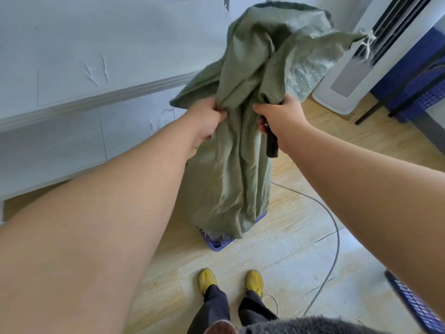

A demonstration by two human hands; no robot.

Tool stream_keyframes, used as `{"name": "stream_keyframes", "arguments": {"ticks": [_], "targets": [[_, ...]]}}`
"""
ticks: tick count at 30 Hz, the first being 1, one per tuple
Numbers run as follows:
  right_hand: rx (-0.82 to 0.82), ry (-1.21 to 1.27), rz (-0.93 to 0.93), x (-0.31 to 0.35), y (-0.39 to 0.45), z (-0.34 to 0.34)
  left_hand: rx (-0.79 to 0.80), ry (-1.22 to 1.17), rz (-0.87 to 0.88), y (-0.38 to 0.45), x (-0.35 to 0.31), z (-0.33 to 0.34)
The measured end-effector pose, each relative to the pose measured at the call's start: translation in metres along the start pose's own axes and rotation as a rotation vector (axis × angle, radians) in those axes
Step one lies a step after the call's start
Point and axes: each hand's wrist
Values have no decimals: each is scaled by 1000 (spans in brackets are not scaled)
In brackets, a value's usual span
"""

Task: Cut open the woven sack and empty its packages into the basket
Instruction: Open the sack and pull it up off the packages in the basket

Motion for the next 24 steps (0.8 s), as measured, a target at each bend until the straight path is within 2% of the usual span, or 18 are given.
{"name": "stream_keyframes", "arguments": {"ticks": [1,4,7,9,11,13,16,18,20,24], "targets": [[-3,-8,-5,0,-1,0,24,48,-13,0,1,-1],[22,-31,-22,2,-4,-2,-76,-128,-4,0,-4,-6],[98,-12,-30,1,-10,2,-53,32,14,0,-7,0],[145,-48,-63,-1,-13,7,-37,-35,-7,-1,-6,6],[91,-189,-122,-2,-12,10,49,-149,-24,-6,-11,8],[-30,-269,-146,-1,-9,8,119,-168,33,-12,-13,8],[-105,-215,-107,2,-9,2,-24,40,207,-18,7,5],[-77,-188,-104,7,-10,4,26,282,235,-26,28,11],[1,-219,-113,13,-13,10,37,378,241,-29,43,24],[80,-292,-160,19,-20,14,-213,482,269,-19,34,34]]}}
Point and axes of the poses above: each hand's wrist, its own y-axis towards the middle knuckle, its own z-axis out of the palm, x = y × z, and after that the axes turned 8 degrees about -x, right-handed
